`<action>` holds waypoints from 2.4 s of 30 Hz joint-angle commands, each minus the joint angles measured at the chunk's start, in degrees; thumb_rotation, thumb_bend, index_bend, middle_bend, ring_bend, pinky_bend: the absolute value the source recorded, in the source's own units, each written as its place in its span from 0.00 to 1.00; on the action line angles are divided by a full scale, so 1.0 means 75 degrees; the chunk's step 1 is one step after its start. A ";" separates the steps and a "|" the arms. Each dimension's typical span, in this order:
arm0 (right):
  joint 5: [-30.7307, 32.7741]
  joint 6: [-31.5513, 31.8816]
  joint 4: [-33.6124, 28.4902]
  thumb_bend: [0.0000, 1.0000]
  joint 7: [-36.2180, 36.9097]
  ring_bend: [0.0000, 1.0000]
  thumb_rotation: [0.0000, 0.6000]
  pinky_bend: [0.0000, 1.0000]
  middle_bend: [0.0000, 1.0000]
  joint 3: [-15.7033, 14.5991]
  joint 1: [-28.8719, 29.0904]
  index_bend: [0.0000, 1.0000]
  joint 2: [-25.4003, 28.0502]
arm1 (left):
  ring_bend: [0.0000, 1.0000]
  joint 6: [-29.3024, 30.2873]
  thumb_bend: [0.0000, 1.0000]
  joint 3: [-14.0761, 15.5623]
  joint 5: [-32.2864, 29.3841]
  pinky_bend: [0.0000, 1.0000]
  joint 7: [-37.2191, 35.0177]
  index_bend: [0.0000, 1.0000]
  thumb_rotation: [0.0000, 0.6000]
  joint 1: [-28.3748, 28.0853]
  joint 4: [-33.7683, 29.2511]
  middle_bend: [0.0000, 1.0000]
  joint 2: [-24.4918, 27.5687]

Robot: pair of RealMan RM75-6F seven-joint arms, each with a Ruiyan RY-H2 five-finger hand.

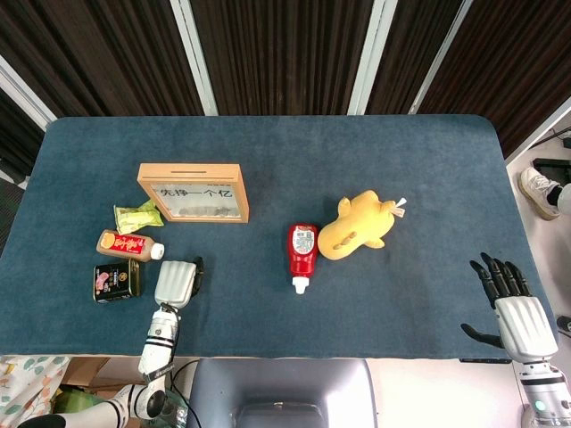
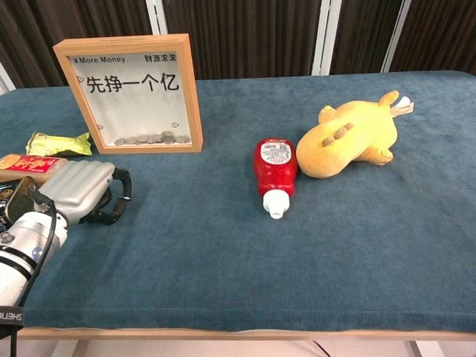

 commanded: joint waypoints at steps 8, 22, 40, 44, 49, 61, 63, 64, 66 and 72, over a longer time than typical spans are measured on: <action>0.0020 0.0031 -0.0001 0.20 0.0044 0.00 1.00 0.00 0.00 0.0006 -0.0027 0.00 0.0036 | 1.00 0.0173 0.41 0.0051 0.0155 1.00 -0.0312 0.58 1.00 -0.0058 0.0154 1.00 -0.0081; 0.0018 -0.0043 -0.0012 0.20 -0.0052 0.00 1.00 0.00 0.00 -0.0015 -0.0008 0.00 0.0025 | 1.00 0.0343 0.54 0.0048 0.0263 1.00 -0.0726 0.65 1.00 -0.0052 -0.0079 1.00 0.0055; 0.0030 -0.0193 -0.0052 0.20 -0.0069 0.00 1.00 0.00 0.00 -0.0057 0.0037 0.00 0.0036 | 1.00 0.1167 0.64 -0.1707 -0.0096 1.00 -0.0122 0.73 1.00 -0.0325 -0.4323 1.00 0.2744; 0.0042 -0.0247 -0.0069 0.20 -0.0015 0.00 1.00 0.00 0.00 -0.0065 0.0057 0.00 0.0074 | 1.00 0.1243 0.64 -0.2175 -0.0346 1.00 0.0160 0.73 1.00 -0.0597 -0.4460 1.00 0.2938; 0.0069 -0.0240 -0.0069 0.20 0.0037 0.00 1.00 0.00 0.00 -0.0047 0.0057 0.00 0.0096 | 1.00 0.1414 0.64 -0.2408 -0.0374 1.00 0.0280 0.73 1.00 -0.0770 -0.4285 1.00 0.2918; 0.0305 -0.0471 -0.0053 0.20 0.0495 0.00 1.00 0.00 0.00 0.0053 0.0166 0.00 0.0269 | 1.00 0.1704 0.65 -0.2833 -0.0242 1.00 0.0528 0.72 1.00 -0.2815 -0.0404 1.00 0.1320; 0.0336 -0.0506 -0.0044 0.20 0.0571 0.00 1.00 0.00 0.00 0.0065 0.0182 0.00 0.0299 | 1.00 0.1597 0.65 -0.2868 -0.0365 1.00 0.0444 0.71 1.00 -0.3038 0.0069 1.00 0.1126; 0.0353 -0.0524 -0.0039 0.20 0.0602 0.00 1.00 0.00 0.00 0.0071 0.0190 0.00 0.0309 | 1.00 0.1550 0.65 -0.2872 -0.0412 1.00 0.0418 0.71 1.00 -0.3123 0.0258 1.00 0.1053; 0.0401 -0.0569 -0.0023 0.20 0.0663 0.00 1.00 0.00 0.00 0.0087 0.0208 0.00 0.0330 | 1.00 0.1448 0.65 -0.2854 -0.0499 1.00 0.0367 0.71 1.00 -0.3302 0.0695 1.00 0.0891; 0.0518 -0.0730 -0.0001 0.20 0.0759 0.00 1.00 0.00 0.00 0.0117 0.0279 0.00 0.0359 | 1.00 0.1111 0.69 -0.2748 -0.0707 1.00 0.0339 0.68 1.00 -0.3809 0.2035 1.00 0.0382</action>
